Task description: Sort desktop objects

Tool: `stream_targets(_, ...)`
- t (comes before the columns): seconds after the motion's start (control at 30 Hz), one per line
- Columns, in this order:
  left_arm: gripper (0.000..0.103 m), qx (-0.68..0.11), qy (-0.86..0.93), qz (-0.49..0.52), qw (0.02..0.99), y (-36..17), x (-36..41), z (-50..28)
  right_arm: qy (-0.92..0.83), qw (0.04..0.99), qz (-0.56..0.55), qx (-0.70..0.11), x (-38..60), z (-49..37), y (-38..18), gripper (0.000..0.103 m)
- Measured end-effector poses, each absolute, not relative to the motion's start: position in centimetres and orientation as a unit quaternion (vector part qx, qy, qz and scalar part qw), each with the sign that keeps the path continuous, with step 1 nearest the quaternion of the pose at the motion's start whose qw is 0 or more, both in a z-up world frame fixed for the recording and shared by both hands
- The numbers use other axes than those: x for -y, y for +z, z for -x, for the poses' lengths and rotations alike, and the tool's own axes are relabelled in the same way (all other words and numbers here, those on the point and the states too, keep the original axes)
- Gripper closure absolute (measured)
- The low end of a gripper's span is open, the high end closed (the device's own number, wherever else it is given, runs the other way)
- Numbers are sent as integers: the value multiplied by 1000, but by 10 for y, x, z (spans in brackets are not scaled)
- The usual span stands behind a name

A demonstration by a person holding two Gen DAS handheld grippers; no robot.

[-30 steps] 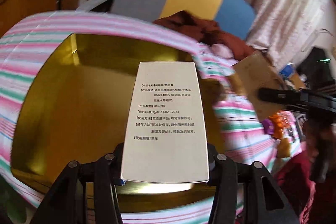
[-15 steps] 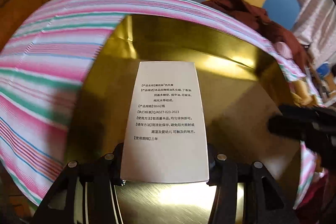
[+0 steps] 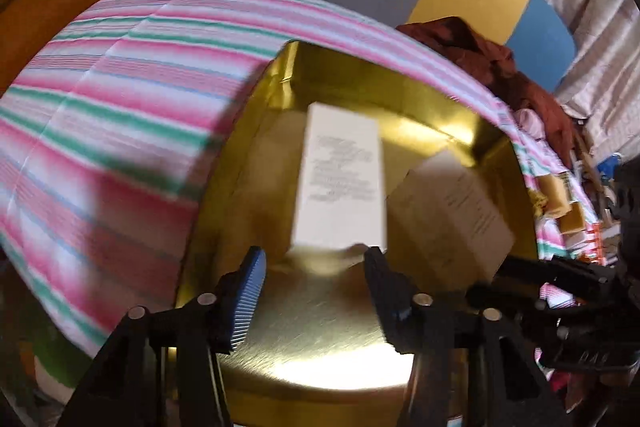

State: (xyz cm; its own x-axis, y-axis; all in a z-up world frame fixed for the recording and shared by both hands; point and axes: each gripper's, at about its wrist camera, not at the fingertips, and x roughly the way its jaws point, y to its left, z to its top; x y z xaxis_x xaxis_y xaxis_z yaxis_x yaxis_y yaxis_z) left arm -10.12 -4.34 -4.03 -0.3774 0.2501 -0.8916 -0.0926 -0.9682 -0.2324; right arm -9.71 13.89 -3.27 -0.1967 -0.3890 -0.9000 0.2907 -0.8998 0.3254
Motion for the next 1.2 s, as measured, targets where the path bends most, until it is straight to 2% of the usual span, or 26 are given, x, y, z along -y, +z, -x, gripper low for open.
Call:
stream_targets(0.17, 57, 33, 834, 545, 80, -47, 38, 111, -773, 224, -593, 42, -121, 110, -38, 43)
stream_targets(0.27, 58, 22, 837, 543, 58, -50, 38, 127, -768, 231, -593, 71, -112, 121, -40, 43)
stream_targets(0.37, 59, 41, 834, 547, 58, -50, 41, 141, -765, 228, -594, 101, -108, 131, -43, 43)
stream_targets(0.53, 60, 102, 842, 527, 61, -31, 60, 133, -733, 247, -595, 218, -110, 151, -58, 43)
stream_targets(0.67, 60, 139, 840, 521, 57, -27, 76, 118, -713, 264, -581, 291, -105, 166, -70, 39)
stream_targets(0.83, 60, 162, 829, 531, 68, -31, 75, 101, -715, 266, -587, 273, -92, 173, -69, 30)
stream_targets(0.9, 60, 155, 830, 531, 69, -35, 70, 94, -725, 273, -578, 256, -93, 166, -58, 22)
stream_targets(1.07, 60, 147, 835, 524, 78, -34, 50, 72, -773, 293, -535, 173, -106, 138, -14, 10)
stream_targets(1.2, 59, 123, 841, 516, 105, -26, 18, 64, -825, 259, -490, 111, -135, 114, 14, 0)
